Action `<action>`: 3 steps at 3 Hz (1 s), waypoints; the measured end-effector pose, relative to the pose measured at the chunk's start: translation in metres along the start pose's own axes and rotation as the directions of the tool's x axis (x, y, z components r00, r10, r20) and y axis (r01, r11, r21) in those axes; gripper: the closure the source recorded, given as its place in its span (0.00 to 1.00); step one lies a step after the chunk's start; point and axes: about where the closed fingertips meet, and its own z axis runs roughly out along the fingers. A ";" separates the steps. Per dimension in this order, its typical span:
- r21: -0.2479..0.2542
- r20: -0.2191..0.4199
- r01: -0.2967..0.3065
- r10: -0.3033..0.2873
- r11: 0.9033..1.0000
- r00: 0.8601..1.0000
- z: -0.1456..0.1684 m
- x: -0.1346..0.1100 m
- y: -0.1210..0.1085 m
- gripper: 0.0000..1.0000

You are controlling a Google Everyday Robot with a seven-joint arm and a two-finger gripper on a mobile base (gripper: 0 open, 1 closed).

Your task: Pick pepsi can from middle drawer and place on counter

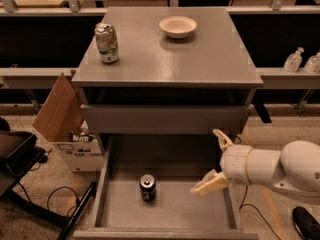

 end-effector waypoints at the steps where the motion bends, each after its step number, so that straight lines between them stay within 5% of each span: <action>1: 0.037 0.045 -0.060 0.058 0.998 0.997 0.052 0.032 0.013 0.00; 3: -0.003 0.063 -0.059 0.059 0.998 0.996 0.082 0.037 0.017 0.00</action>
Offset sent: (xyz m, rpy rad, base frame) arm 0.0062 0.0174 -0.0461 0.0525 -0.0023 -0.0386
